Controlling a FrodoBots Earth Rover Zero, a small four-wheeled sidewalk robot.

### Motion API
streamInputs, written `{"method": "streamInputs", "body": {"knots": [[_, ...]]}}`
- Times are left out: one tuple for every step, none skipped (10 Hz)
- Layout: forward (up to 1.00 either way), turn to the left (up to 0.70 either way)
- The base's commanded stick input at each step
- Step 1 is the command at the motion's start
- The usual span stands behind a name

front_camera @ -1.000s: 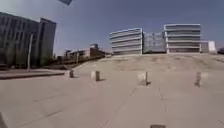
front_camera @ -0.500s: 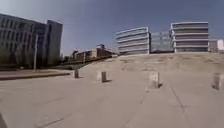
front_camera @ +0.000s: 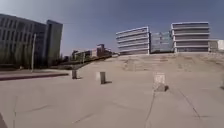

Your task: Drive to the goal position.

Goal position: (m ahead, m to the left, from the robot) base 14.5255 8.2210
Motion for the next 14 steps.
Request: {"method": "streamInputs", "body": {"knots": [[0.7,0.0],[0.7,0.0],[0.7,0.0],[0.7,0.0],[0.7,0.0],[0.7,0.0],[0.7,0.0],[0.7,0.0],[0.7,0.0],[0.7,0.0],[0.7,0.0],[0.7,0.0],[0.7,0.0],[0.7,0.0]]}}
